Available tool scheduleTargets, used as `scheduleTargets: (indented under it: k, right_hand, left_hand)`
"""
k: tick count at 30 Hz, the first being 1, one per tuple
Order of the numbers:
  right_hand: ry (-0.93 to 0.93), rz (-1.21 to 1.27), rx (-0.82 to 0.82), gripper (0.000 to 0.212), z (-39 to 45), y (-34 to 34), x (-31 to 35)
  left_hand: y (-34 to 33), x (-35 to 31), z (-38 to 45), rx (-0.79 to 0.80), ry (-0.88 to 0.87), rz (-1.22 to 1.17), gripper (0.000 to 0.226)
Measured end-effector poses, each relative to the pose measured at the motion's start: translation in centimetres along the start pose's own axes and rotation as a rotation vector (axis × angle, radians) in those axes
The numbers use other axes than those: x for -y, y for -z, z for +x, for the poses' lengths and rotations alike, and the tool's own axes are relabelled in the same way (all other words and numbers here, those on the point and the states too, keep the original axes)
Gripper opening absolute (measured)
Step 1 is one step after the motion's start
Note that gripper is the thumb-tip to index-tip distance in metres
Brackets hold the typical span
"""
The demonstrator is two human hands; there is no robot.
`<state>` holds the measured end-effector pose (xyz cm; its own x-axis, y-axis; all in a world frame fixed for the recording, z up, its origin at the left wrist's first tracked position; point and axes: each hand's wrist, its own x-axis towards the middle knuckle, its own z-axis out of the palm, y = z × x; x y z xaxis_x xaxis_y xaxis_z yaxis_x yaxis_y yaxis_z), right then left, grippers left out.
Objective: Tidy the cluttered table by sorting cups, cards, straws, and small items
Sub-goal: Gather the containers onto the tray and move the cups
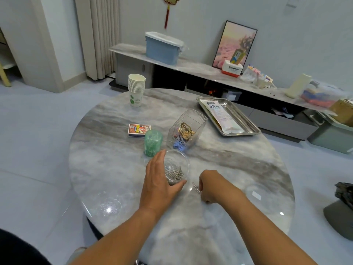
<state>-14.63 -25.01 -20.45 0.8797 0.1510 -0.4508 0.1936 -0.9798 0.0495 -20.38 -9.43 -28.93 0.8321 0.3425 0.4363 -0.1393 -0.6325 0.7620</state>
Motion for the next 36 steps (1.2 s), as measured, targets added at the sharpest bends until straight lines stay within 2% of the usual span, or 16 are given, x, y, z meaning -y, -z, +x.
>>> scheduleTargets:
  k: [2, 5, 8, 10, 12, 14, 16, 19, 22, 28, 30, 31, 34, 36]
  right_hand:
    - [0.014, 0.002, -0.003, 0.030, 0.1, -0.1, -0.1]
    - [0.008, 0.116, -0.060, 0.013, 0.4, 0.0, -1.0]
    - [-0.018, 0.377, -0.146, 0.021, 0.7, 0.9, -1.7]
    - [-0.034, 0.452, -0.120, 0.018, 0.9, 1.3, -1.9]
    - [-0.026, 0.424, -0.042, 0.010, 0.9, 1.6, -1.8]
    - [-0.009, 0.375, 0.012, 0.019, 0.9, 1.9, -1.3]
    - [0.019, 0.262, 0.027, 0.021, 1.0, 2.2, -0.6]
    - [0.070, 0.017, 0.000, 0.007, 1.1, 2.4, 1.0]
    - [0.122, -0.111, 0.006, 0.015, 1.2, 2.7, 2.1]
    - [0.135, -0.138, -0.002, 0.010, 1.5, 2.3, 2.1]
    - [0.089, -0.010, -0.015, 0.005, 1.6, 2.5, 0.9]
    - [0.067, 0.112, -0.051, 0.010, 1.6, 3.0, 0.2]
    - [0.032, 0.641, -0.233, 0.007, 0.9, 5.5, -1.2]
    - [0.123, 0.870, -0.260, 0.007, 0.1, 7.0, -0.7]
  left_hand:
    - [0.0, 0.0, 0.0, -0.006, -0.005, 0.002, 0.110]
    - [0.0, 0.1, 0.1, -0.006, -0.009, 0.008, 0.111]
    - [-0.1, 0.1, 0.1, 0.007, -0.008, 0.009, 0.111]
    - [0.0, 0.1, 0.1, 0.014, -0.008, 0.011, 0.111]
    - [0.0, 0.0, 0.0, 0.008, -0.011, 0.011, 0.111]
    - [0.1, -0.1, 0.1, -0.002, -0.015, 0.013, 0.111]
    - [0.0, -0.1, 0.1, -0.017, -0.017, 0.017, 0.111]
    - [-0.1, 0.0, 0.0, -0.017, -0.025, 0.005, 0.111]
    - [-0.1, 0.0, -0.1, -0.016, -0.036, -0.005, 0.110]
    - [0.0, -0.1, -0.1, -0.021, -0.025, -0.004, 0.111]
    - [0.0, -0.1, -0.1, -0.016, -0.028, -0.001, 0.111]
    - [0.0, 0.0, 0.0, -0.008, -0.025, -0.002, 0.111]
    - [0.1, 0.1, 0.2, 0.014, -0.025, -0.005, 0.110]
    - [0.0, 0.2, 0.1, 0.025, -0.027, -0.008, 0.110]
